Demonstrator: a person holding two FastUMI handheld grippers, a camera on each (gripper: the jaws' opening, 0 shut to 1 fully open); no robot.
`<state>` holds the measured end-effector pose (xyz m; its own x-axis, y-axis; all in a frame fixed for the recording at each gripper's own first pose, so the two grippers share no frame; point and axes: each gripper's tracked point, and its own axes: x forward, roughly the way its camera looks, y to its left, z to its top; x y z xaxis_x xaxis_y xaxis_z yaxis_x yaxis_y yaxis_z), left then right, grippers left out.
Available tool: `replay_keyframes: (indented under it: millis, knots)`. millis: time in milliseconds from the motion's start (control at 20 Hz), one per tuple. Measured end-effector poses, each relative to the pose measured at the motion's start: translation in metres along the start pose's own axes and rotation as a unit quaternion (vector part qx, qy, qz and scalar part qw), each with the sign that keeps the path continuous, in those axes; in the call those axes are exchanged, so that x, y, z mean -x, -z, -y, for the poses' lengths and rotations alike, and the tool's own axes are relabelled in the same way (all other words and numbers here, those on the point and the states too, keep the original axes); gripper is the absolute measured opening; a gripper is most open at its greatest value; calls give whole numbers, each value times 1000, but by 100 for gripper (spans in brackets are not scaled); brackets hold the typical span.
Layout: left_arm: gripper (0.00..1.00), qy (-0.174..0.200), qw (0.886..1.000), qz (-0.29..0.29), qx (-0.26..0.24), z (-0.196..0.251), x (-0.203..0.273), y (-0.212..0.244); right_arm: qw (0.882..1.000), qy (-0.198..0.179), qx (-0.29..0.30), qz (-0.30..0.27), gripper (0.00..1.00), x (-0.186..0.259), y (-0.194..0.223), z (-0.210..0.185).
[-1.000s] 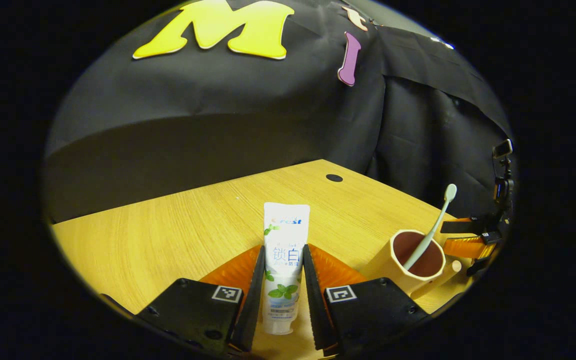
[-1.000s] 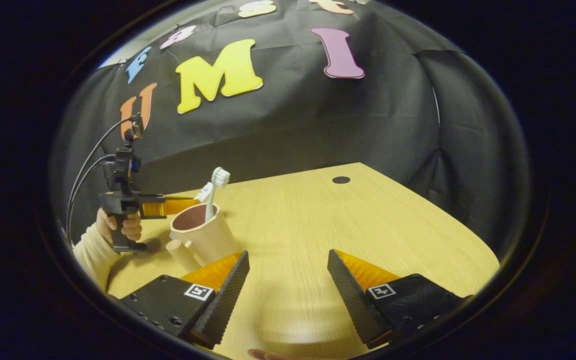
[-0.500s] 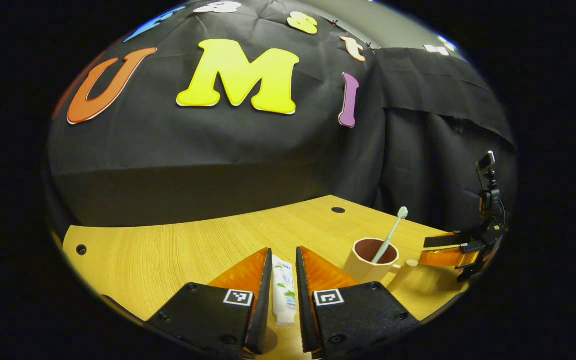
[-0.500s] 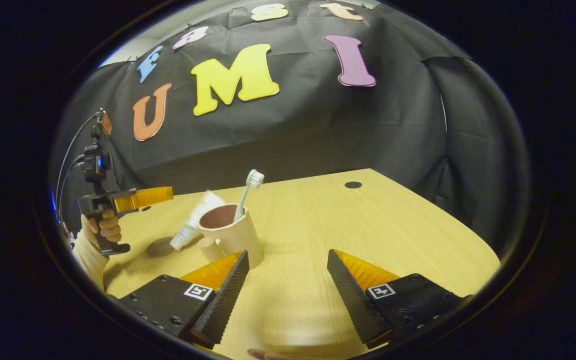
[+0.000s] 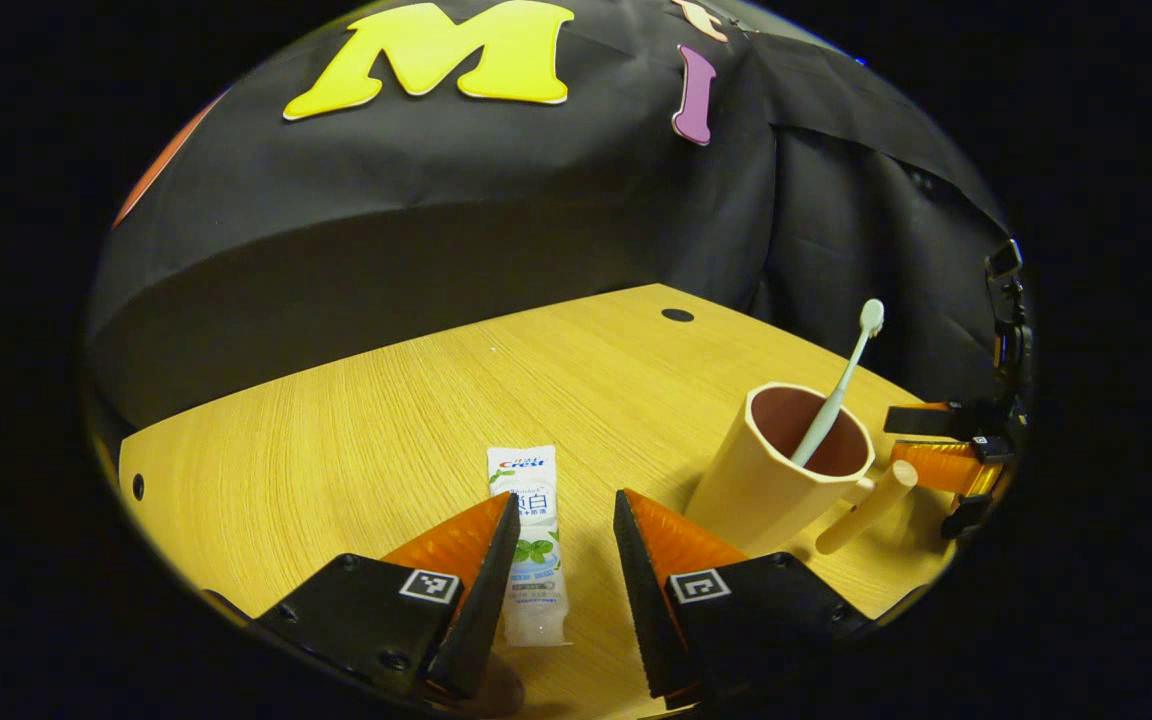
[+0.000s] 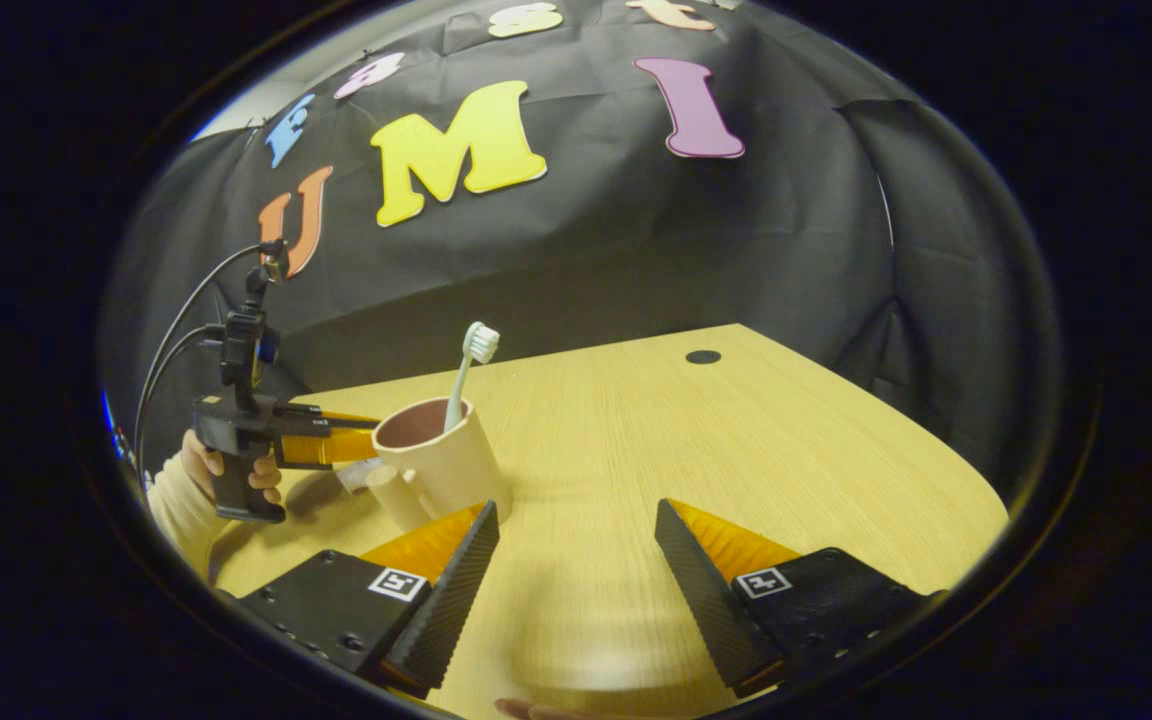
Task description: Put the toothbrush and toothpaste on the desktop into the cup, then pick up the cup and place it on the coaster on the desktop.
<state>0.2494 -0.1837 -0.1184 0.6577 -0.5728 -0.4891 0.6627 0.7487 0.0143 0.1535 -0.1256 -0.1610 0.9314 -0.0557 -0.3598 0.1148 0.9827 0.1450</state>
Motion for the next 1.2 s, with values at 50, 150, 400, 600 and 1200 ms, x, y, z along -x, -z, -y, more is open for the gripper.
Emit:
replay_keyframes:
  millis: [50,150,400,600,1200]
  knots:
    - [62,-10,1000,-9,-5,-4,-3,3,1000,-1,2,0,96,-1,1,0]
    - [62,-20,1000,-12,-5,-8,-7,5,1000,-8,2,-2,96,-2,3,-4]
    - [65,-32,999,-32,5,-18,-12,25,1000,-21,-12,-14,94,-8,14,-4]
    - [55,-40,999,-32,9,-20,-17,24,999,-31,-26,-22,96,-11,18,-2]
    - [43,-54,977,201,50,18,58,-100,996,-71,-45,18,93,-6,4,-4]
